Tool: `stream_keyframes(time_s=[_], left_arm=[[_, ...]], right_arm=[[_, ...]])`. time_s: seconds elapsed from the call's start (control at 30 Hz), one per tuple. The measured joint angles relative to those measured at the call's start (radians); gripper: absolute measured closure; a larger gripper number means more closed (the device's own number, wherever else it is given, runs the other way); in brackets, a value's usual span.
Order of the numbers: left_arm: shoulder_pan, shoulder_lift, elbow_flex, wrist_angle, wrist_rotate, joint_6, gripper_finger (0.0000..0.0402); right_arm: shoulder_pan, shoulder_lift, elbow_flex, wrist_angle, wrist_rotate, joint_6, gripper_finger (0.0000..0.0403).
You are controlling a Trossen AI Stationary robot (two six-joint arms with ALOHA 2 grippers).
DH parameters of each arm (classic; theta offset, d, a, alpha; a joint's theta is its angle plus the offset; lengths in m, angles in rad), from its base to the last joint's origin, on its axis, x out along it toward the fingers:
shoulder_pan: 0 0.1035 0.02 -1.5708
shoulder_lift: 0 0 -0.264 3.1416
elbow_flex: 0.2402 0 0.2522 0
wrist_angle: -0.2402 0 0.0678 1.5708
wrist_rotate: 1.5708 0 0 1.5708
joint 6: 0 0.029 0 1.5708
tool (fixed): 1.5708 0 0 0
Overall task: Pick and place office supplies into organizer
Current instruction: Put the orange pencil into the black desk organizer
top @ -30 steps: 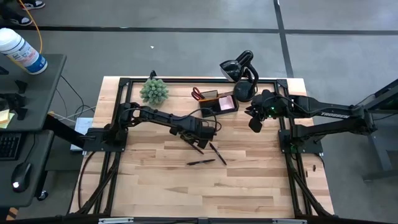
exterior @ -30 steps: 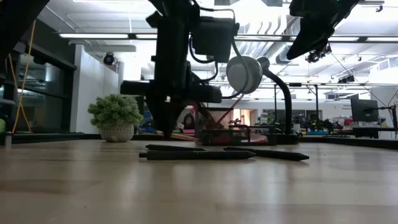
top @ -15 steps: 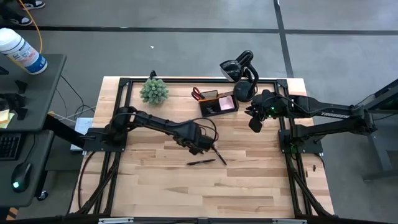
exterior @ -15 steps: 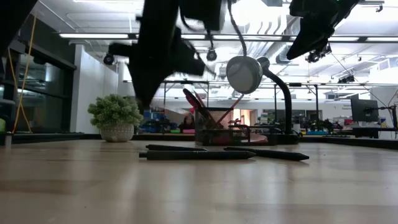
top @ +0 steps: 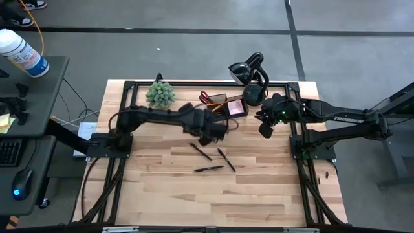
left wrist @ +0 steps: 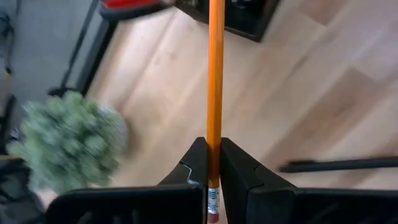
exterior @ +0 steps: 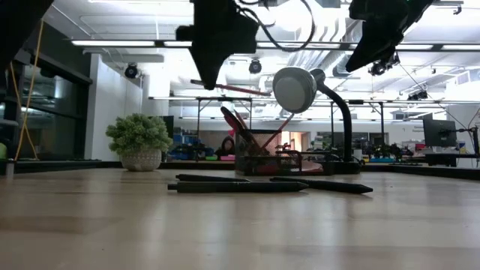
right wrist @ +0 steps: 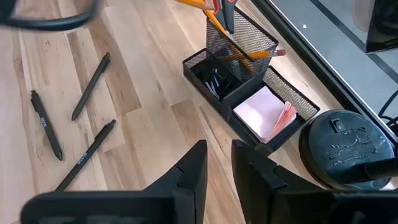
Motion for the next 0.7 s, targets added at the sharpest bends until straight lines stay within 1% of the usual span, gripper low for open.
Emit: stream_keyframes(time_s=[0.1, 0.27, 0.33, 0.53, 0.7], left_arm=[[0.048, 0.000, 0.012, 0.000, 0.004, 0.125, 0.0401], [0.120, 0.001, 0.061, 0.000, 0.051, 0.354, 0.0401], [0.141, 0.001, 0.085, -0.001, 0.053, 0.418, 0.0401], [0.199, 0.001, 0.181, 0.000, 0.030, 0.637, 0.0401], [0.236, 0.001, 0.221, 0.000, -0.006, 0.815, 0.0401]], right_arm=[[0.000, 0.000, 0.000, 0.000, 0.000, 0.016, 0.0336], [0.000, 0.000, 0.000, 0.000, 0.000, 0.030, 0.0336], [0.000, 0.000, 0.000, 0.000, 0.000, 0.030, 0.0336], [0.000, 0.000, 0.000, 0.000, 0.000, 0.031, 0.0336], [0.000, 0.000, 0.000, 0.000, 0.000, 0.031, 0.0336]])
